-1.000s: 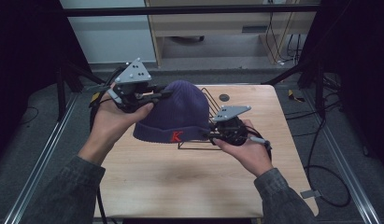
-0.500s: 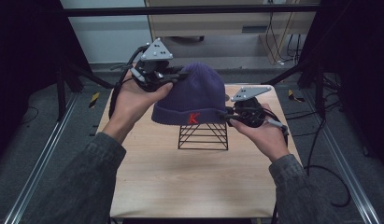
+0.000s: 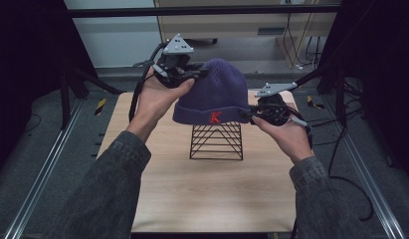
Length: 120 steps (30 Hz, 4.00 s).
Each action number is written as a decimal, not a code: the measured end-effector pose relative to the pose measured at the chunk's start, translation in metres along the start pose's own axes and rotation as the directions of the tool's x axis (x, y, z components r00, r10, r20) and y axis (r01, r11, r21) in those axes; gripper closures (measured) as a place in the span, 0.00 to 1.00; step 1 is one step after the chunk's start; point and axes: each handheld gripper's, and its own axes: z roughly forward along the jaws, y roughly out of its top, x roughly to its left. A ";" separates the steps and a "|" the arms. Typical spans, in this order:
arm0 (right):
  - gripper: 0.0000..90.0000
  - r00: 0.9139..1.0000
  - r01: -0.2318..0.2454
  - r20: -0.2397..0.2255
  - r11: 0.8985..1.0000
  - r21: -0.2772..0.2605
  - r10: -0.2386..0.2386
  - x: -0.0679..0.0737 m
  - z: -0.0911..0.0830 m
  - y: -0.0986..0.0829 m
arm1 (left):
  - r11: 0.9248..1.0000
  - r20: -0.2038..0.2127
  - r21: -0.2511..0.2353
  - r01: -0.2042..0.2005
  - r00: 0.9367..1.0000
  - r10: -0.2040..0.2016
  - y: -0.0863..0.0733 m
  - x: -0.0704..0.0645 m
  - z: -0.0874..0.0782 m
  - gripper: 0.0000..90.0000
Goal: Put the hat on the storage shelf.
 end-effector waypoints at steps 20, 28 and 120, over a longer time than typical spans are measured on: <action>0.78 1.000 0.003 0.027 0.998 0.065 -0.005 -0.009 0.017 -0.010 | 1.000 0.009 0.019 0.011 1.000 -0.011 -0.016 0.008 0.038 0.87; 0.78 0.999 0.005 0.032 0.996 0.089 -0.008 -0.007 0.021 -0.021 | 1.000 0.014 0.020 0.016 1.000 -0.017 -0.025 0.004 0.045 0.87; 0.75 1.000 -0.010 0.022 0.987 0.163 0.006 0.004 0.041 -0.078 | 0.998 0.104 0.060 0.015 0.994 -0.021 -0.094 -0.017 0.053 0.85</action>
